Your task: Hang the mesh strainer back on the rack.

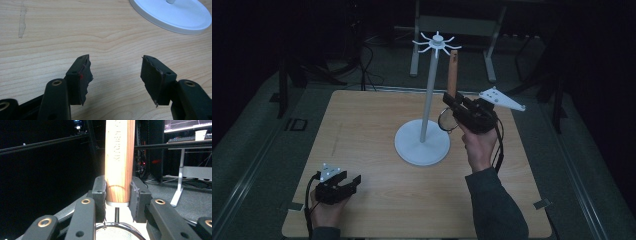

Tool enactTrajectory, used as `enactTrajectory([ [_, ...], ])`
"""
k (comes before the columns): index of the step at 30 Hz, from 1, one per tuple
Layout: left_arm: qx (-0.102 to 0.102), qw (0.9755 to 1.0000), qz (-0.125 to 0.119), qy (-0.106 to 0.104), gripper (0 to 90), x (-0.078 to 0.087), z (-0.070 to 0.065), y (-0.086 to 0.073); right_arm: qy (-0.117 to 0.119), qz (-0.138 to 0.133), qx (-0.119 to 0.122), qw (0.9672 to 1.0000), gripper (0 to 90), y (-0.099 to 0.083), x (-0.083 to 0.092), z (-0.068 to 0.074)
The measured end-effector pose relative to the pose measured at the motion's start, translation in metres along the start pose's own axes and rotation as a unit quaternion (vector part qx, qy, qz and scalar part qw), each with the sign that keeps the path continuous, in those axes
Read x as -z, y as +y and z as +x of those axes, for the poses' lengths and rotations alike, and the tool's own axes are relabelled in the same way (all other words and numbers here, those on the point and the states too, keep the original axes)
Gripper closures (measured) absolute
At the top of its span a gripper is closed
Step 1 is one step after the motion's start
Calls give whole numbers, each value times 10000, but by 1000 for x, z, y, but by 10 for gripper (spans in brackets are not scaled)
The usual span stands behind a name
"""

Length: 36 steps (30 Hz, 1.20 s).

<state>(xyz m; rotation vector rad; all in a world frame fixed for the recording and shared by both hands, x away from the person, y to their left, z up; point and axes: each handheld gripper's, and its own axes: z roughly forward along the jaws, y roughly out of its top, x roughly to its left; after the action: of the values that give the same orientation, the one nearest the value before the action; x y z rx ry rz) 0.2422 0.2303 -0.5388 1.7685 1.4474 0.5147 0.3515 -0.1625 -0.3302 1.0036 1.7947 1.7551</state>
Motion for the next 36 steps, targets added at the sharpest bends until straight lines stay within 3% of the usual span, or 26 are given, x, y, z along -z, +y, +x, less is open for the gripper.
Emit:
enactTrajectory([
  [29,-6,10000,4,-3,414,0,0,0,95,238,-111,9996,690,7,-19,-2],
  [30,-3,10000,0,-3,413,0,0,0,74,259,-82,9996,682,7,-20,-2],
  [33,-2,10000,2,-2,413,0,0,0,-126,261,48,9996,537,5,-20,0],
  [36,1,10000,-2,2,413,0,0,0,-242,283,104,9992,449,4,-19,0],
])
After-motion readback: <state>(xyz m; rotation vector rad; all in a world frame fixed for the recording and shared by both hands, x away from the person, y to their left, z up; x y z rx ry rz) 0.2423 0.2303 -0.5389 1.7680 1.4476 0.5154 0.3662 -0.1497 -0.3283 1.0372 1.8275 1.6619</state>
